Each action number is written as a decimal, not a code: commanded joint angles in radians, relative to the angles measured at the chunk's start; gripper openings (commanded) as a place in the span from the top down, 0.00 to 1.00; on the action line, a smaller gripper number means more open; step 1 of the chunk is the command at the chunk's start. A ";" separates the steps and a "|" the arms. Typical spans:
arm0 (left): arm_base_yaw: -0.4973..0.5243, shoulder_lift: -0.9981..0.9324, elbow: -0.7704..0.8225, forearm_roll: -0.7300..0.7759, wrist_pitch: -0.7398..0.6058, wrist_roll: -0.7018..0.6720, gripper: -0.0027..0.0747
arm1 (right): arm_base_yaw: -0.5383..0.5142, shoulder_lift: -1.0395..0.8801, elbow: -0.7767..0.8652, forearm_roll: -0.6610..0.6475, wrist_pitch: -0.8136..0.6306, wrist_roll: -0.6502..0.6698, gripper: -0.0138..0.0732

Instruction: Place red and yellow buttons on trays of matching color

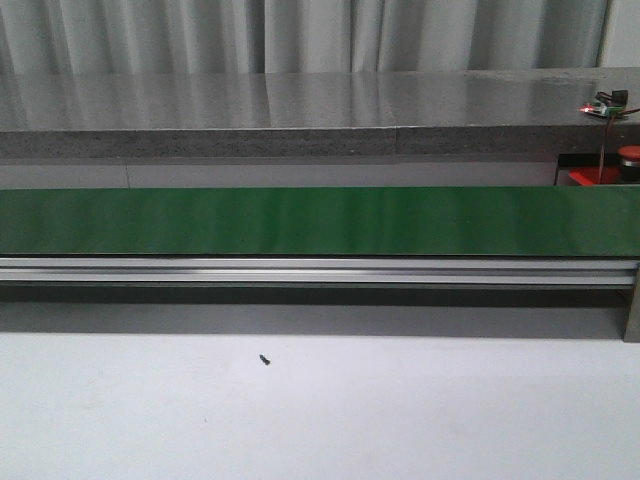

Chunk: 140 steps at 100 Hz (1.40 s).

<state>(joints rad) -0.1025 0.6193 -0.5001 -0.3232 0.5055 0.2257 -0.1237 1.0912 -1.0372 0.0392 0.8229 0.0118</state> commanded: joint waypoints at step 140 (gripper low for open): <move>-0.008 -0.002 -0.028 -0.020 -0.066 -0.003 0.99 | 0.089 -0.750 0.762 0.004 -0.842 -0.012 0.92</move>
<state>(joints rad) -0.1025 0.6193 -0.5001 -0.3232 0.5055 0.2257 -0.0369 0.3438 -0.2729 0.0497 0.1247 0.0119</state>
